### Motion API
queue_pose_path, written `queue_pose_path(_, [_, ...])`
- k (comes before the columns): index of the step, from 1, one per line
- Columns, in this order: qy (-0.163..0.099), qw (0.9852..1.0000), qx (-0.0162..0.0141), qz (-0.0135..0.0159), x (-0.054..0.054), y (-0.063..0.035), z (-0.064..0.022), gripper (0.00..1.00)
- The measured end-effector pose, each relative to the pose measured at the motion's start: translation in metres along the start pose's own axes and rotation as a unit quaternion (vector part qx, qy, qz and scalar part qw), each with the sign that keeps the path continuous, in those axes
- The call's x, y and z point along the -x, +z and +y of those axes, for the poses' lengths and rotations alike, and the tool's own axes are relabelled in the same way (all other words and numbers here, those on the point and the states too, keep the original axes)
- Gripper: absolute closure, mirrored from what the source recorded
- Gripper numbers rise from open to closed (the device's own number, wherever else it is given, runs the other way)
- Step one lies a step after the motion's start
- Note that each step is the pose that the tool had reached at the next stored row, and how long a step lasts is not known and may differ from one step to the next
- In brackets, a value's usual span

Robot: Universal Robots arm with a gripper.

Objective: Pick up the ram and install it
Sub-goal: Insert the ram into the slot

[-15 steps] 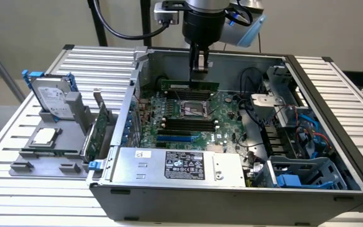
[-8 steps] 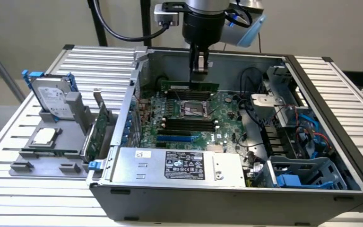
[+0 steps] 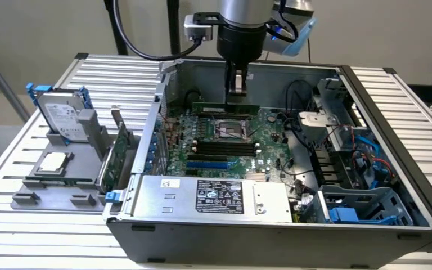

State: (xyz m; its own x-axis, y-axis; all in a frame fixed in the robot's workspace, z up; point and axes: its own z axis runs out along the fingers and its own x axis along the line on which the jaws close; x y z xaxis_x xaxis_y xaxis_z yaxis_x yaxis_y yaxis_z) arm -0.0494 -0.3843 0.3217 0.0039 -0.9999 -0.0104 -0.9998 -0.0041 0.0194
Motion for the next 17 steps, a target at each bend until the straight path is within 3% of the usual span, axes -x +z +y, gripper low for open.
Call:
queue_pose_path(8, [0.0,1.0,0.0,0.0,-0.003,0.0145,-0.003,1.0])
queue_pose_path(17, [0.0,1.0,-0.0003,0.0,-0.013,0.0306,-0.0099,1.0])
